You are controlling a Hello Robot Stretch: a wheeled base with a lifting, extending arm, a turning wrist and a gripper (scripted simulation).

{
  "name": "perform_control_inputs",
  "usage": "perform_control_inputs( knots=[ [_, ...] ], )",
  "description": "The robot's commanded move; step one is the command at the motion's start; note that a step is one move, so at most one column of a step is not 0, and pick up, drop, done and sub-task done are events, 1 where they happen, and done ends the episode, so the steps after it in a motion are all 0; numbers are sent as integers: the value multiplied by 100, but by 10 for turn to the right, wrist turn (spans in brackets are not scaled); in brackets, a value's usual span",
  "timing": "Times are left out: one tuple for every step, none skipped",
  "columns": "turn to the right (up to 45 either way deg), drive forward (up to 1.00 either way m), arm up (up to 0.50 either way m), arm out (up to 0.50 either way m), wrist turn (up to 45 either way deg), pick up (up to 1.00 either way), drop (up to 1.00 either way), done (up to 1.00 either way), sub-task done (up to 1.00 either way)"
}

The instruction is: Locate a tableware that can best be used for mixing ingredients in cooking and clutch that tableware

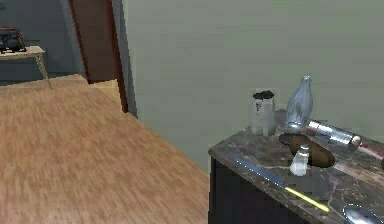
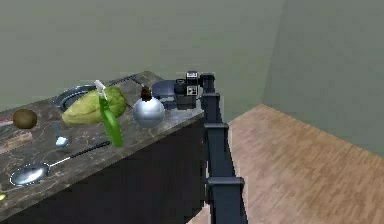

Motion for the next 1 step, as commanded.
perform_control_inputs(
  knots=[
    [0, 0, 0, 0, 0, 100, 0, 0, 0]
  ],
)
